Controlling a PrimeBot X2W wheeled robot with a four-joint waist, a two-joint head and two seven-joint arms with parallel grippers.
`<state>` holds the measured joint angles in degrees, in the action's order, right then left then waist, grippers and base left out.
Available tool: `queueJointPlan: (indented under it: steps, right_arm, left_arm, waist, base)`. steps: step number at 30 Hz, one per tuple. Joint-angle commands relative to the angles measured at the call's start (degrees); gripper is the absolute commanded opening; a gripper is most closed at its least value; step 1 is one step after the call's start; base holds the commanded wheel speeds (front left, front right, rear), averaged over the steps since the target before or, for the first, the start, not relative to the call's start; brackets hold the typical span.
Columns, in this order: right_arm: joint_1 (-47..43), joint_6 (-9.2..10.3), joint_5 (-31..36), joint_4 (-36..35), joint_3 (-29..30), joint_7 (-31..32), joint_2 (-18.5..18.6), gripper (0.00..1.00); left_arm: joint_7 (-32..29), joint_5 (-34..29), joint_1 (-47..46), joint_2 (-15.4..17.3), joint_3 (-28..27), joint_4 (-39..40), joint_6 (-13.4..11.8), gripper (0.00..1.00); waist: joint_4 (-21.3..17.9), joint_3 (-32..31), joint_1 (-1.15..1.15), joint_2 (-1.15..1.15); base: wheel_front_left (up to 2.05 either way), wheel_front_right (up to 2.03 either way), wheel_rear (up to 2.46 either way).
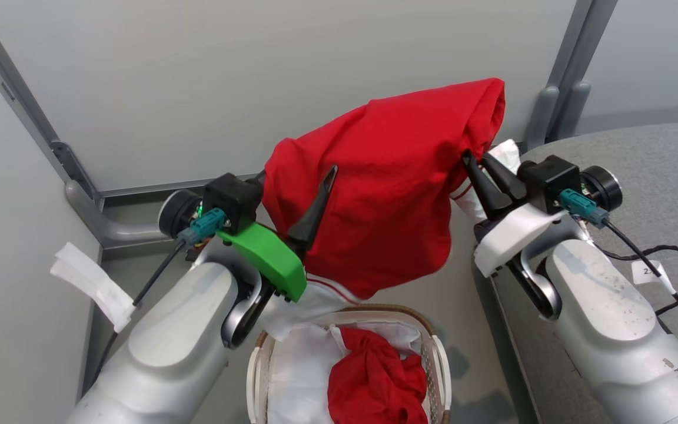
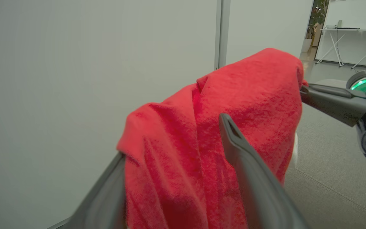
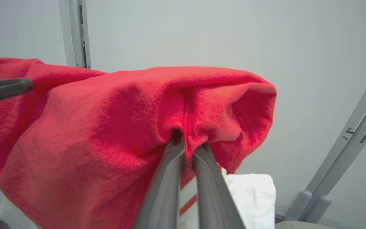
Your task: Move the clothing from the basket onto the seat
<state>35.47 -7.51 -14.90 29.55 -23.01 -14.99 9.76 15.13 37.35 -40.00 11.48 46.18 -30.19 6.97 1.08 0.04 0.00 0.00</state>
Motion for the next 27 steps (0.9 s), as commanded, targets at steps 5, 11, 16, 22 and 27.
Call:
queueJointPlan:
  steps: [5,11,16,22,27]
  right_arm:
    - [-2.03,0.04,1.58,-0.69,4.39,-0.30,1.05,0.00]
    - [-3.80,0.04,2.74,-1.54,8.75,-0.30,1.66,0.00]
    - [-5.46,0.04,3.47,-2.31,10.29,-0.30,2.15,0.00]
    - [-7.05,0.04,3.98,-2.71,11.44,-0.30,2.19,0.00]
    - [-7.68,0.04,4.31,-3.01,12.35,-0.30,1.90,0.00]
  left_arm:
    - [0.04,-2.14,4.58,-0.80,-2.18,-1.69,0.03,1.00]
    - [0.04,-4.51,9.30,-1.88,-5.31,-2.55,0.21,1.00]
    - [0.03,-6.34,12.87,-3.55,-8.10,-2.02,0.41,1.00]
    - [0.03,-8.61,16.38,-5.46,-10.59,-0.66,0.53,1.00]
    - [0.03,-9.82,18.38,-6.60,-11.76,0.20,0.61,1.00]
  waist:
    - [-0.32,-0.14,0.00,0.00]
    - [-0.75,-0.32,0.00,0.00]
    - [-1.09,-0.27,0.00,0.00]
    - [-1.73,-0.01,0.00,0.00]
    - [-2.35,0.18,0.00,0.00]
  base:
    - [0.00,0.00,0.00]
    - [0.00,0.00,0.00]
    - [0.00,0.00,0.00]
    - [0.00,0.00,0.00]
    - [0.00,0.00,0.00]
